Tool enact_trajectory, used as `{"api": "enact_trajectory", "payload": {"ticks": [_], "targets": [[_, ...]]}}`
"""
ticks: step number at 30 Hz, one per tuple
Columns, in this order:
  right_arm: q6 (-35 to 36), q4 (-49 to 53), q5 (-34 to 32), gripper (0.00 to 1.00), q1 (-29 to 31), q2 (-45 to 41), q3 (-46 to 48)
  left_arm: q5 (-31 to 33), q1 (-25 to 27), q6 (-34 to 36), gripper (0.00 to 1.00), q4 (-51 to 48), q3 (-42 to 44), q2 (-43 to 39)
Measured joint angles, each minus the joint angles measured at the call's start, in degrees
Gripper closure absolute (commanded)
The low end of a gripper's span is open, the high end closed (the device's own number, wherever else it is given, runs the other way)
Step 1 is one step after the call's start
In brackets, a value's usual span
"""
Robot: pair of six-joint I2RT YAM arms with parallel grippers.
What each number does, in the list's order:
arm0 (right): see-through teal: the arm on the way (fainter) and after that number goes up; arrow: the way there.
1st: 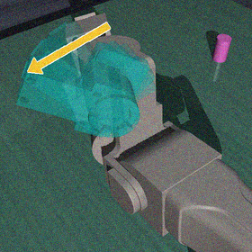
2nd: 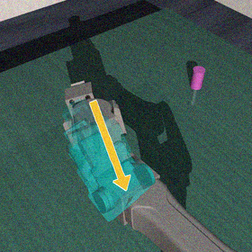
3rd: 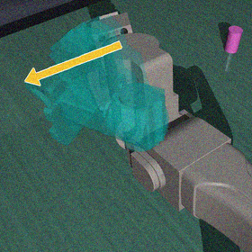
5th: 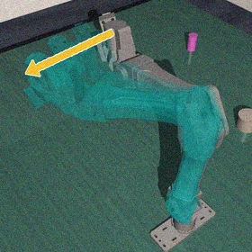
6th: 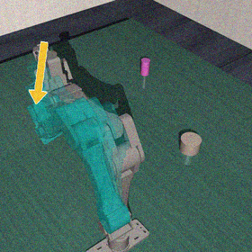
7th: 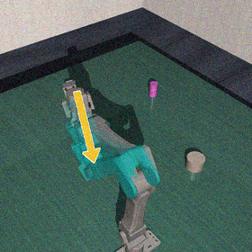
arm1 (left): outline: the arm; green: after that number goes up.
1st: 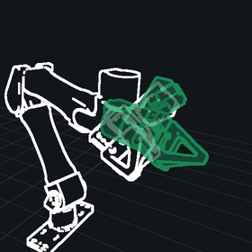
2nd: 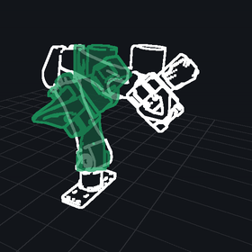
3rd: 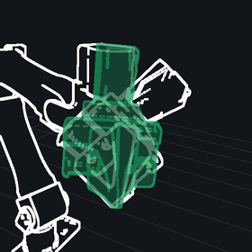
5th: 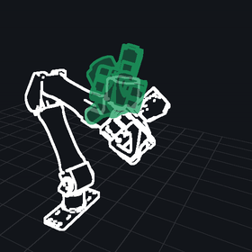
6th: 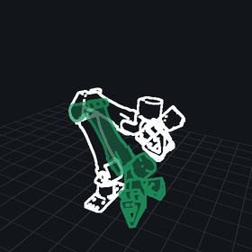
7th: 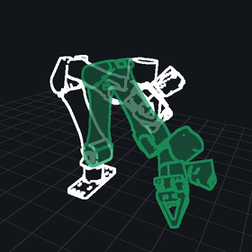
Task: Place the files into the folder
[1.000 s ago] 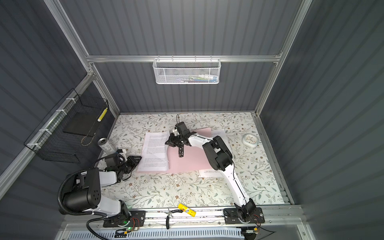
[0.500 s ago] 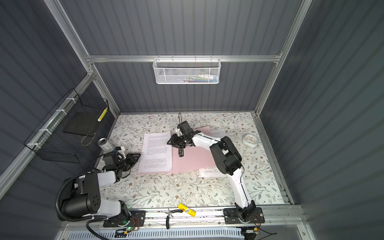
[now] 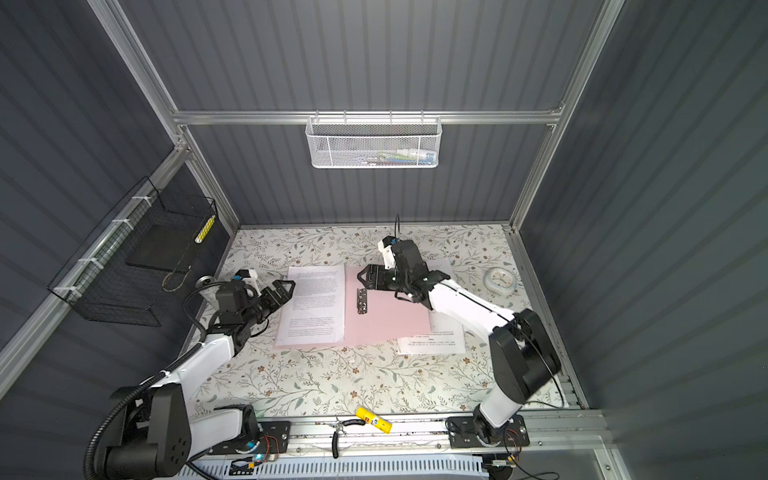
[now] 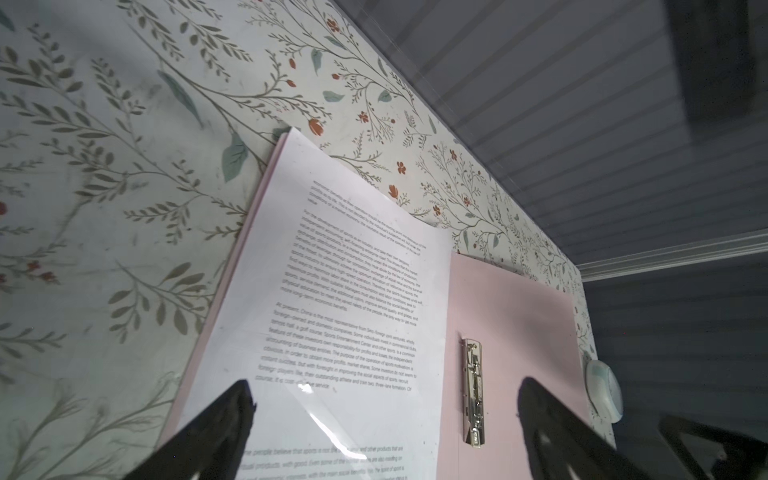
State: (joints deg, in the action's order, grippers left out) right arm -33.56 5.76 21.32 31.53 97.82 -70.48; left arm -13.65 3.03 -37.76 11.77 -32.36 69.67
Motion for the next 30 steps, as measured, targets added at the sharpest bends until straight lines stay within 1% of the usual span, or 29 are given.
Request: {"api": "enact_trajectory", "payload": {"ticks": [2,4,7,8,9,12,13,14,19,25,28,30], "targets": [[-0.8,2.1,1.3,0.25,-1.8,4.9,-3.1,2.6,2.3,0.3,0.00,-1.6,-1.4,0.5],[-1.4,4.1,2.4,0.26,-2.6,7.9,-3.5,5.4,4.0,1.8,0.00,-4.5,-3.5,2.2],[-2.1,7.3,4.1,0.34,-2.3,10.3,-3.5,11.5,7.8,5.1,0.00,-10.8,-8.0,5.7],[-2.1,8.2,4.7,0.41,-2.0,10.7,-3.5,13.3,9.6,6.2,0.01,-12.6,-9.3,6.7],[-2.1,8.9,5.3,0.51,-1.7,10.9,-3.5,15.0,11.2,7.1,0.01,-14.2,-10.1,7.3],[-2.1,9.8,6.2,0.74,-1.0,10.9,-3.5,17.4,14.6,8.2,0.05,-17.7,-10.4,7.6],[-2.4,10.1,6.4,0.79,-0.8,10.9,-3.5,17.7,15.3,8.3,0.08,-18.7,-10.3,7.6],[-2.4,10.3,6.6,0.80,-0.7,11.0,-3.5,18.1,15.6,8.2,0.10,-19.5,-10.2,7.6],[-2.4,11.0,6.9,0.79,0.3,12.3,-3.9,16.9,15.8,7.6,0.26,-20.8,-7.1,6.7],[-2.0,12.6,6.8,0.76,2.5,16.3,-5.9,13.2,16.1,6.5,0.35,-20.7,-3.9,7.0],[-1.8,13.3,6.9,0.78,3.5,17.9,-7.8,12.0,16.1,6.1,0.41,-20.2,-3.8,8.0],[-1.7,13.5,7.0,0.83,4.0,18.6,-8.3,11.6,16.1,6.0,0.50,-19.8,-3.8,9.0]]}}
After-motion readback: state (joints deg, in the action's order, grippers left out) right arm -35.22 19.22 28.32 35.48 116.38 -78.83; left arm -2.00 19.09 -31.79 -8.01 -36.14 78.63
